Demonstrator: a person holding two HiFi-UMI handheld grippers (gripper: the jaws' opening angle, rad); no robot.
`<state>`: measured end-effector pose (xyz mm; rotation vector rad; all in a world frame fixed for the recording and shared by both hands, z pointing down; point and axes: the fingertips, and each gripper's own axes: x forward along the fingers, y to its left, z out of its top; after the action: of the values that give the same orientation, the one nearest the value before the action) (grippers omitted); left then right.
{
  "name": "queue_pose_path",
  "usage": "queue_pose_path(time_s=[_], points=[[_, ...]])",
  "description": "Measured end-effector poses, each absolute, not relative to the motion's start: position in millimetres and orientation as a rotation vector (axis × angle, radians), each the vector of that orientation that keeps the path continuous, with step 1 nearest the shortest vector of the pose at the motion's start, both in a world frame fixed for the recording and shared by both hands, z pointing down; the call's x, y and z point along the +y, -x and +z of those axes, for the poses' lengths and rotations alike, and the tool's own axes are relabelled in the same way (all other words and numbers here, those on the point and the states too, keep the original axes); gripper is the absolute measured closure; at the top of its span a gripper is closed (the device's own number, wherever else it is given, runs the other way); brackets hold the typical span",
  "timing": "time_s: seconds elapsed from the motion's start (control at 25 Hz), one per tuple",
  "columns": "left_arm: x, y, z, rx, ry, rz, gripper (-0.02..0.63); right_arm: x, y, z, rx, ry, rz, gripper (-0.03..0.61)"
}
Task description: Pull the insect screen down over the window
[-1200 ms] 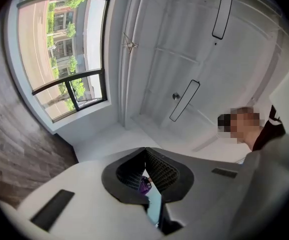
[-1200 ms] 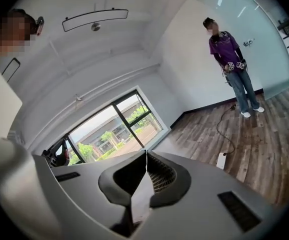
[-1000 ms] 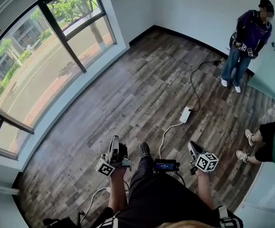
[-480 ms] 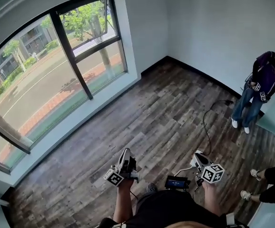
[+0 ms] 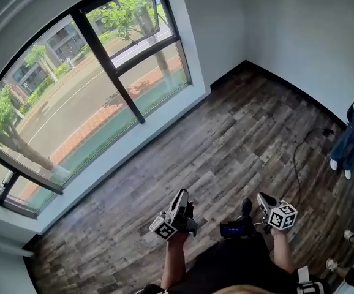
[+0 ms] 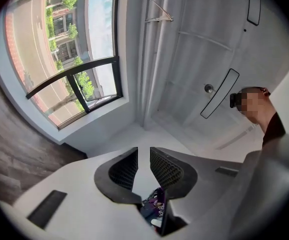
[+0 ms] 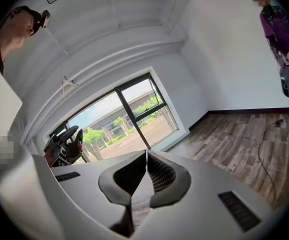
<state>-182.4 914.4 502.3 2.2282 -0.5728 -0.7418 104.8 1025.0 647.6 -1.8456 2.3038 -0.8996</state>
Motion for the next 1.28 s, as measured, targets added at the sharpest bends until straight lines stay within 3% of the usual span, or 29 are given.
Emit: queue_pose_path(time_s=[0.24,0.44,0.6,0.92,1.28], points=[[818,126,494,-0.676,-2.295,-0.74,0.534,892,-163,659,2.397,1.751,-0.885,0.569],[746,54,461,-0.809,-2.493,-0.558,0.534,806,-229,612,2.516,1.702,-0.72,0.569],[711,17,449,-0.847,-2.546,-0.585,0.597,747,-278,591,2.606,1.698,-0.612,0.569],[644,-21,441,-0.88,-2.646,-0.613,0.607,671,-280,568,2.731,1.64,-0.481,0.569],[484,-31,429,-0.812,-2.762,-0.653,0.607,509,-256,542,2.871,1.7,-0.259,0.569]])
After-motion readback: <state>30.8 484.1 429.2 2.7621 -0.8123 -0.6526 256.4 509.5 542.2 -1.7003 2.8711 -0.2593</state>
